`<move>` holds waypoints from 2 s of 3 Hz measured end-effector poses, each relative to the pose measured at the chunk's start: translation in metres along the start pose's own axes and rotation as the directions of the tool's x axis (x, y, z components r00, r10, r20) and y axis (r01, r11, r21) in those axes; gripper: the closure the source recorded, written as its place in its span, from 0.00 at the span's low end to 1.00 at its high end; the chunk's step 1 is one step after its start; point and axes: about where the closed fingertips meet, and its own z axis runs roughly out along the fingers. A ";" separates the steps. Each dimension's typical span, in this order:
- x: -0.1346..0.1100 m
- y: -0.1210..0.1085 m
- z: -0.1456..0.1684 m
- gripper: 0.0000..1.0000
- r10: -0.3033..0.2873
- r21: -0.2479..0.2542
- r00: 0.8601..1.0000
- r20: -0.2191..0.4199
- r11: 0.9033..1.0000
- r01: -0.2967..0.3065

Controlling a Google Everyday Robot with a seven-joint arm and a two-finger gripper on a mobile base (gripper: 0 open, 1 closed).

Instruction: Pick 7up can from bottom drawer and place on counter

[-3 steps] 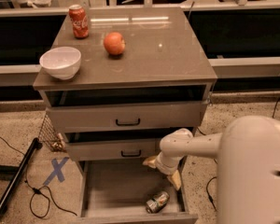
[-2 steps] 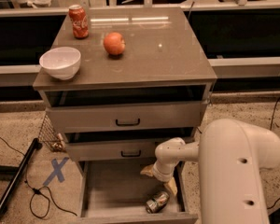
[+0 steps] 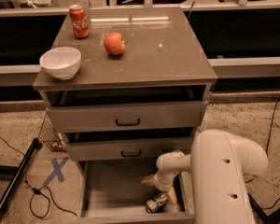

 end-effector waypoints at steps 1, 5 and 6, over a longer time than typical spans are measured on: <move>0.000 0.001 0.026 0.00 -0.006 0.003 1.000 0.004 1.000 0.006; 0.013 0.001 0.072 0.49 0.124 0.045 0.991 0.046 0.991 -0.126; 0.012 -0.003 0.067 0.72 0.124 0.079 0.990 0.063 0.988 -0.129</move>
Offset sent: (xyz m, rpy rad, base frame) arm -0.0036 0.0000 -0.0652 -0.0099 0.0154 -0.0447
